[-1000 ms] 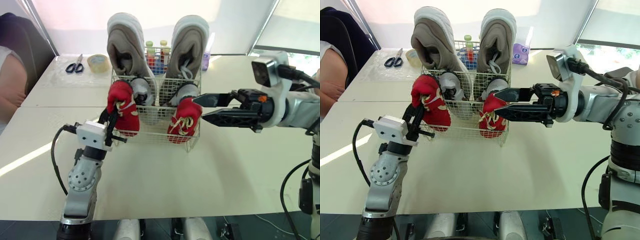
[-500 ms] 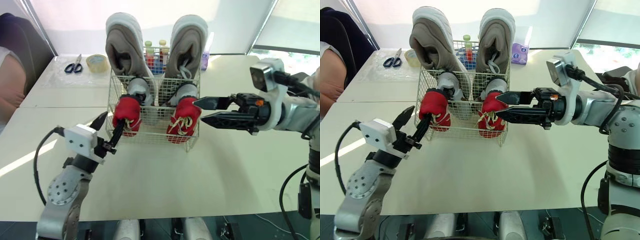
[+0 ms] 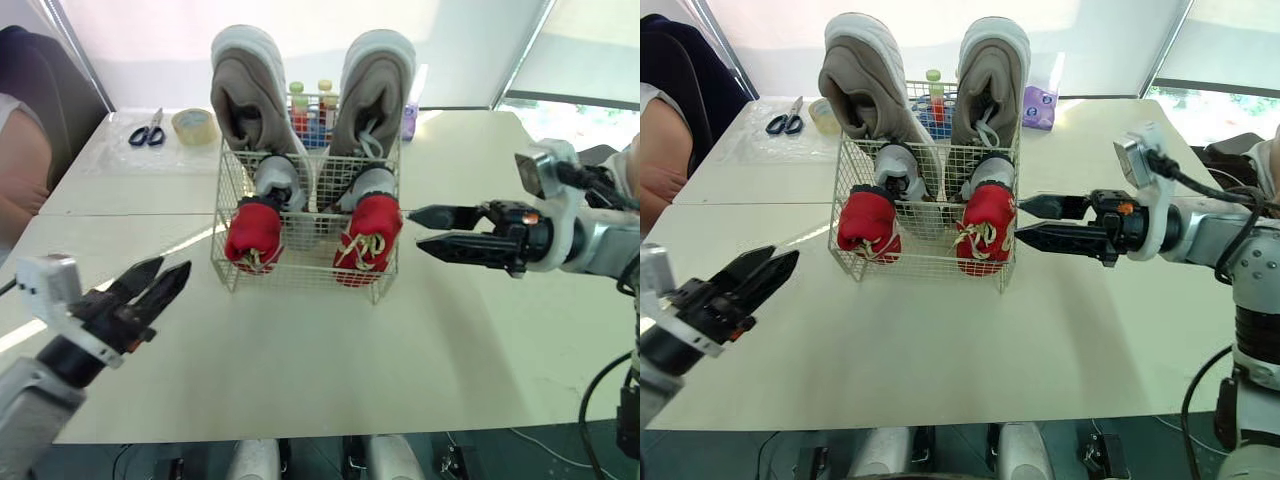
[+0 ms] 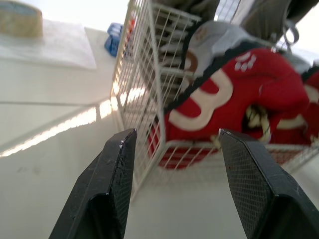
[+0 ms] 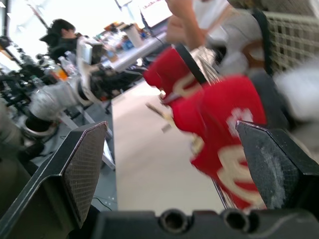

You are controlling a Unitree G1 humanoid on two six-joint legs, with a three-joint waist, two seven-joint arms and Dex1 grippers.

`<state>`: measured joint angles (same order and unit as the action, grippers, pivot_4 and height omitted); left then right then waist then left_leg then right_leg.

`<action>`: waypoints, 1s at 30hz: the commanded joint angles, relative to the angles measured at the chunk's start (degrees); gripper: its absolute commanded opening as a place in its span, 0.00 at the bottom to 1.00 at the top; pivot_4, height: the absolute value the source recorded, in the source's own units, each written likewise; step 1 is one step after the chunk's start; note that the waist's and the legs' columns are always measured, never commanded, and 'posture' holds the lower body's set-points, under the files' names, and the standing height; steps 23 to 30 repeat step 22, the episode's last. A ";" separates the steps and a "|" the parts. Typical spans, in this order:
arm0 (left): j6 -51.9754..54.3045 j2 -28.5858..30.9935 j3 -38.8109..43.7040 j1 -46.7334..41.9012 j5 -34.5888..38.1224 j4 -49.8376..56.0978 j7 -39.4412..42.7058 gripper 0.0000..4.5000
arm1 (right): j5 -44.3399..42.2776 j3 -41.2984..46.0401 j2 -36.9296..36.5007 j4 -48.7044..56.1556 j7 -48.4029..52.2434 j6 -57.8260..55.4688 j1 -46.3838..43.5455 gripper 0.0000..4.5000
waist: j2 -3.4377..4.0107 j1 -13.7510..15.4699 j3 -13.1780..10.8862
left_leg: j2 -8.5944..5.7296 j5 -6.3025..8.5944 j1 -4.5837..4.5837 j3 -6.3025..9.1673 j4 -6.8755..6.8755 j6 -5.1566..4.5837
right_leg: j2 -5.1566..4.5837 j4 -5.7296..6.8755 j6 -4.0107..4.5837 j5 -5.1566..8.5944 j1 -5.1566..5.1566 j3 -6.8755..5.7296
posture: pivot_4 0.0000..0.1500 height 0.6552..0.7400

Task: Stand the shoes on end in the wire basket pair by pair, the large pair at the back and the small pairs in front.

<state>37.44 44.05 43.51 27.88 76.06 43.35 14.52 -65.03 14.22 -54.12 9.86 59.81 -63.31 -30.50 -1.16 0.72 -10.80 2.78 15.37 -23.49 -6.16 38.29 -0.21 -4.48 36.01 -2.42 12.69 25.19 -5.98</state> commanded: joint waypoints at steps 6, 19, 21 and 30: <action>2.53 7.13 -3.16 5.95 -16.08 -6.55 14.36 0.60 | 7.30 1.73 -4.20 5.89 2.70 4.28 15.52 1.00 | 0.08 0.10 0.01 | 0.00 0.03 0.00 0.02 -0.04 0.05 | -0.11 -0.21 -0.07 0.20 -0.01 -0.02 | 1.00 1.00; 2.47 1.97 -12.73 1.58 -23.96 -9.32 19.71 0.60 | 8.89 1.65 -1.09 9.20 -0.06 6.59 21.62 1.00 | 0.19 0.10 -0.03 | 0.08 0.04 -0.05 -0.04 -0.17 0.04 | -0.10 -0.38 0.16 0.06 0.07 0.06 | 1.00 1.00; 3.57 1.53 -12.53 0.19 -22.91 -9.88 19.57 0.60 | 9.48 1.13 -1.36 8.81 0.25 6.90 21.42 1.00 | 0.20 0.10 -0.03 | 0.07 0.04 -0.06 -0.03 -0.17 0.03 | -0.11 -0.44 0.16 0.05 0.04 0.06 | 1.00 1.00; 3.89 1.13 -12.20 -0.88 -22.48 -10.43 19.15 0.60 | 9.74 0.95 -1.44 8.62 0.36 7.08 21.32 1.00 | 0.20 0.10 -0.03 | 0.07 0.04 -0.07 -0.02 -0.17 0.03 | -0.11 -0.44 0.17 0.05 0.04 0.06 | 1.00 1.00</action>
